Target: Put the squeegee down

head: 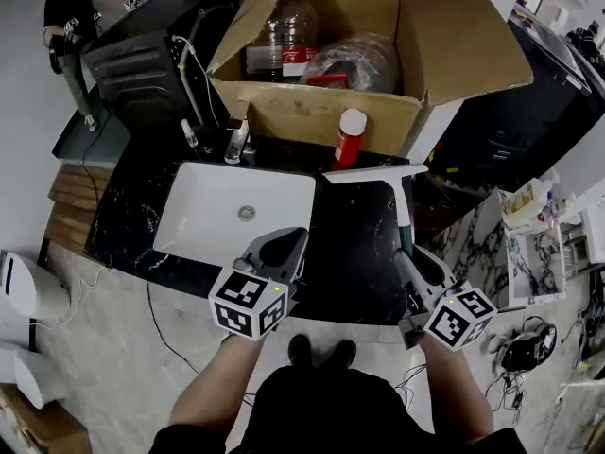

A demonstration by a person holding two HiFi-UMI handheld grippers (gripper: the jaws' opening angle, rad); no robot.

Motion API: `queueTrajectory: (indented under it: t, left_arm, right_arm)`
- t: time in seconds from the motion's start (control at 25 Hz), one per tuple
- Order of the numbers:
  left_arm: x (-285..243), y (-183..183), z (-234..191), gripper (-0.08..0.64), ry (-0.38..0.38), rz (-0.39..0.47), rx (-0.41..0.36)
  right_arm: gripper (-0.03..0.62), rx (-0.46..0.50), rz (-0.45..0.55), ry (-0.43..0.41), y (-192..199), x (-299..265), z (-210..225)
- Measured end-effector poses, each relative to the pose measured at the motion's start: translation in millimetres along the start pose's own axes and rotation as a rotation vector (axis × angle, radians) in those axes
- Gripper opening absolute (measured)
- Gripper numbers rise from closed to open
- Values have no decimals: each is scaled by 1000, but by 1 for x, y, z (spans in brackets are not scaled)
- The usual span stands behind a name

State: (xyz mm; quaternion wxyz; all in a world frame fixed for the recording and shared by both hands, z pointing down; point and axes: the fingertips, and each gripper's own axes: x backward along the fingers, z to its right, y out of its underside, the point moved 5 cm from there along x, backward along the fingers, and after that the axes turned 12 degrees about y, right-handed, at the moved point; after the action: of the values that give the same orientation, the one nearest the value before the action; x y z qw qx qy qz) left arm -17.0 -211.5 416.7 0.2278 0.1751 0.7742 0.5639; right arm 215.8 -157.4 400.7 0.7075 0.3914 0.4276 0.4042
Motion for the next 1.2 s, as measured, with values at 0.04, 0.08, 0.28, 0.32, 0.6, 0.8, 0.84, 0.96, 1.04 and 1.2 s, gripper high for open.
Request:
queueTrajectory:
  t: [0.04,0.08,0.28,0.32,0.6,0.8,0.84,0.96,1.04,1.2]
  left_arm:
    - [3,3,-3,9,11,-4,3]
    - [5,6,-8,9,16,-7,4]
    - [7,28,-21,9,32,-38,42]
    - [6,33,-21,9,37,-50,39]
    - [4,56,-28,9,46,-106,60]
    - [-3,63,-27,9,47,-117,72]
    - [-5,63,-25,9,49,-120,72]
    - [-8,65,-20,9,46,-125,78]
    - [-11,67,-17,9,42,-130,86]
    - [-14,67,-16,9,20,-143,77]
  right_arm:
    - [98,14,-8,4,3,-4,-5]
    - [98,32,-14,11,6,-9,-9]
    - [98,49,-74,55,38,-24,-18]
    - [98,59,-94,61,45,-24,-18]
    - [98,101,-168,84,73,-38,-9]
    - [98,134,-219,89,84,-58,5]
    - [98,141,-232,90,87,-62,8]
    - [98,170,-262,88,93,-77,17]
    - [98,186,-278,95,94,-86,25]
    - [98,214,-308,120,98,-100,43]
